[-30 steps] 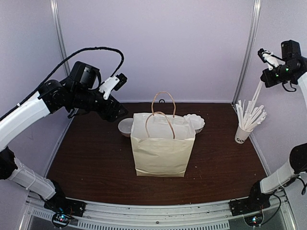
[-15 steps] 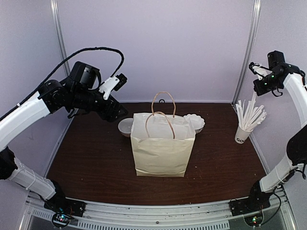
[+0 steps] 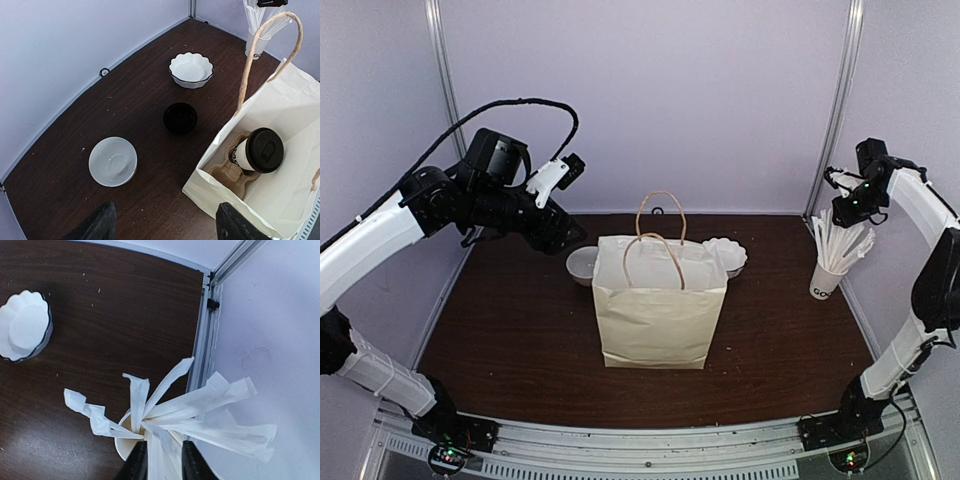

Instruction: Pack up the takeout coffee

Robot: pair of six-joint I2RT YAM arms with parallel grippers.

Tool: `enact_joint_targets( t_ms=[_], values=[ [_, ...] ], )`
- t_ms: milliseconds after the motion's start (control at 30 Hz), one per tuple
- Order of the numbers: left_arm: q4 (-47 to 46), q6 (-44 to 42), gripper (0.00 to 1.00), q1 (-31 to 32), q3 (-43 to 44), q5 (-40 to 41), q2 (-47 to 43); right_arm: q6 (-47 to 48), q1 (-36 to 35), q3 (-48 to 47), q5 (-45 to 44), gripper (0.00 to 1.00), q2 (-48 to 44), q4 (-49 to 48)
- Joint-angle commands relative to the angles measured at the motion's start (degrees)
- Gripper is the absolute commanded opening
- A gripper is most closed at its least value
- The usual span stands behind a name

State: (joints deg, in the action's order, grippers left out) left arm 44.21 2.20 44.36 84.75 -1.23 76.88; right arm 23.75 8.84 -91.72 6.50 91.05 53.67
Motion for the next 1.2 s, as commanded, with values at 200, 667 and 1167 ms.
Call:
enact_joint_targets(
  t_ms=[200,667,1167],
  values=[
    [-2.5,-0.8,0.73,0.0,-1.5,0.2,0.0,-1.1,0.5,-3.1,2.3,0.52,-6.9,5.3],
    [-3.8,-1.4,0.73,0.0,-3.5,-0.5,-0.1,2.7,2.4,-1.2,1.0,0.41,-10.8,13.1],
    [-4.1,-1.0,0.73,0.0,-5.6,-0.6,-2.6,0.7,2.6,-1.0,-2.5,0.37,-8.4,18.1]
  ],
)
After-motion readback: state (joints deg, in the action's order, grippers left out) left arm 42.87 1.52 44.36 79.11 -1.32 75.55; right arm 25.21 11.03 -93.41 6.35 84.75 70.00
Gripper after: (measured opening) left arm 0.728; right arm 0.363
